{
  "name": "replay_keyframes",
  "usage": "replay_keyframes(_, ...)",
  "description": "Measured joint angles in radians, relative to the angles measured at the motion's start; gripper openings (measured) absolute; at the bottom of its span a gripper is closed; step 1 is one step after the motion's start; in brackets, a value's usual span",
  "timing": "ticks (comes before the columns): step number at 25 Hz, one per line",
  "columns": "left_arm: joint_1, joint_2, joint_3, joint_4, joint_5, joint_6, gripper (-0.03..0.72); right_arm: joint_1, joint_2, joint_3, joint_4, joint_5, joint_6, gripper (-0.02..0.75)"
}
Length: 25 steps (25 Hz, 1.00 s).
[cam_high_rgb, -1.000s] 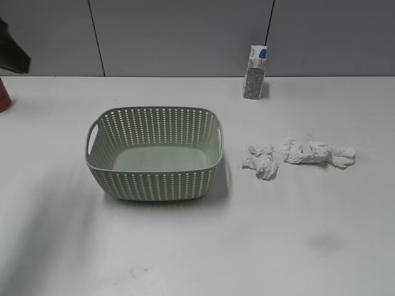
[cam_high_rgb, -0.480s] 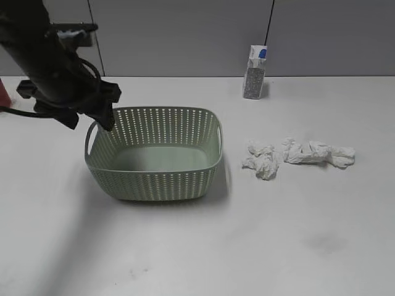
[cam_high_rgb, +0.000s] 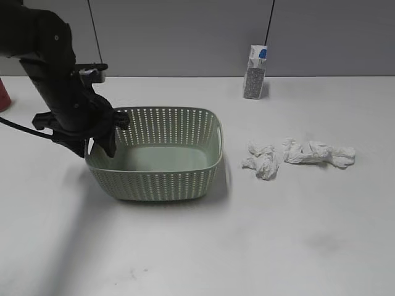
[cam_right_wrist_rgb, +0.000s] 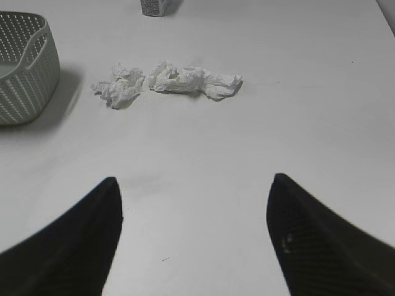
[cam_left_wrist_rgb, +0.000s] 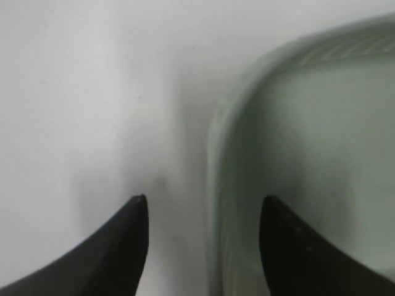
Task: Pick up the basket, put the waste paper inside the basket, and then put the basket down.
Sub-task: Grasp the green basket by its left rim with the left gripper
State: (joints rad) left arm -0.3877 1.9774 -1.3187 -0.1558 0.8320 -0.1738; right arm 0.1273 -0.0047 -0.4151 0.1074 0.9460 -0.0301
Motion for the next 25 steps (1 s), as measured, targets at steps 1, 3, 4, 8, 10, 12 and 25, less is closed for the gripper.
replay_keyframes(1,0.000,0.005,0.000,0.000,-0.001,-0.001,0.426,0.000,0.000,0.000,0.000,0.000,0.000,0.581)
replay_keyframes(3,0.000,0.013,-0.001,0.000,0.000,-0.002,0.382,0.000,0.000,0.000,0.000,0.000,0.000,0.581)
replay_keyframes(4,0.000,0.020,-0.002,-0.001,0.002,-0.003,0.363,0.000,0.000,0.000,0.001,0.000,0.000,0.581)
replay_keyframes(8,0.000,0.027,-0.005,-0.008,0.007,-0.005,0.260,0.000,0.000,0.000,0.001,0.000,-0.001,0.581)
replay_keyframes(10,0.000,0.027,-0.005,-0.008,0.007,-0.005,0.188,0.000,0.000,0.000,0.001,0.000,-0.001,0.581)
replay_keyframes(12,0.000,0.027,-0.005,-0.010,0.007,-0.005,0.118,0.000,0.000,0.000,0.001,0.000,-0.001,0.581)
replay_keyframes(25,-0.001,-0.094,-0.005,-0.008,0.040,-0.026,0.003,0.000,0.146,-0.017,-0.004,-0.023,0.000,0.581)
